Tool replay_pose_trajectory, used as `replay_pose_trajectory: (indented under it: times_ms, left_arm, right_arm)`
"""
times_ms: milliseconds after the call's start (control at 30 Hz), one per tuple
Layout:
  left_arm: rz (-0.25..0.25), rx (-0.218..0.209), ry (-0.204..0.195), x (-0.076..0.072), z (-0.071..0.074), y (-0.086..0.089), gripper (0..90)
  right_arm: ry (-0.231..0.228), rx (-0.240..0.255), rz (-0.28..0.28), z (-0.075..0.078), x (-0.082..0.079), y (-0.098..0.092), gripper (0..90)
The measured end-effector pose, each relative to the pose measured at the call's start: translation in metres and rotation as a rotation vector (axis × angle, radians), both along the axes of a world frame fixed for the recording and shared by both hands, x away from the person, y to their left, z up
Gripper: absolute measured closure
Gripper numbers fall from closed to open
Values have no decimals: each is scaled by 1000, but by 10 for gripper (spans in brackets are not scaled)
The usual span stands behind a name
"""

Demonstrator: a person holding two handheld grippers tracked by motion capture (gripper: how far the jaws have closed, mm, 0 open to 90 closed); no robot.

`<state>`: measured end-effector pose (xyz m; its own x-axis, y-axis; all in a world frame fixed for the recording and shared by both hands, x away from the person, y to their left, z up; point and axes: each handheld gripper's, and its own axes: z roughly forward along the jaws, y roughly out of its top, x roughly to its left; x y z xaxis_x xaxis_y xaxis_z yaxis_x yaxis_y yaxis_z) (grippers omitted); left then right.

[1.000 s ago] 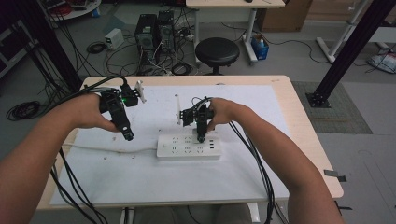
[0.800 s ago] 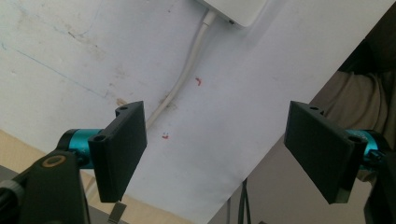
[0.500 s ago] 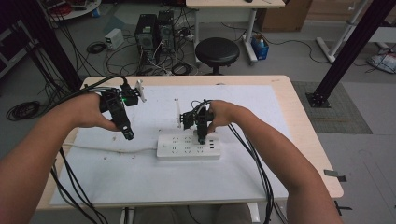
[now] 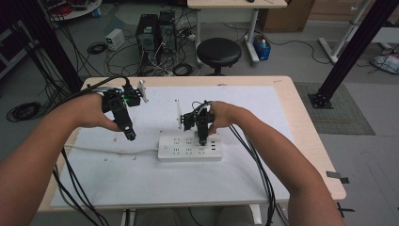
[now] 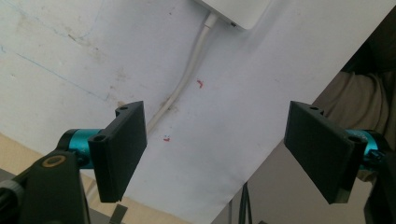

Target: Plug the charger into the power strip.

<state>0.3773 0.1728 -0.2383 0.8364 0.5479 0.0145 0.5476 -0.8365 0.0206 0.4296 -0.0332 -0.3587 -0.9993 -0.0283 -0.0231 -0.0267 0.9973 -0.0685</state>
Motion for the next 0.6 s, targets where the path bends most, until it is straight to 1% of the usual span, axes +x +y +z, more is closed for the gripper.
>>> replay_pose_trajectory:
  times_ms: [167, 300, 367, 433, 500, 600]
  left_arm:
    - [2, 4, 1, 0, -1, 1, 213]
    - [10, -3, -1, 0, -2, 0, 212]
    - [10, -3, -1, 0, -2, -2, 196]
    - [11, -4, -2, 0, -2, -3, 196]
    - [8, -3, -3, 1, -2, -4, 196]
    - [5, 0, 3, 1, -3, -5, 196]
  right_arm:
    - [6, 2, -10, 0, 1, 1, 626]
    - [-1, 1, -7, -1, 0, 1, 626]
    - [-9, 5, 0, -1, -1, 0, 626]
    - [-10, 11, -9, -1, -2, 0, 626]
    - [-13, 15, -3, -2, -2, -1, 626]
    - [-22, 0, 0, -2, -4, 2, 626]
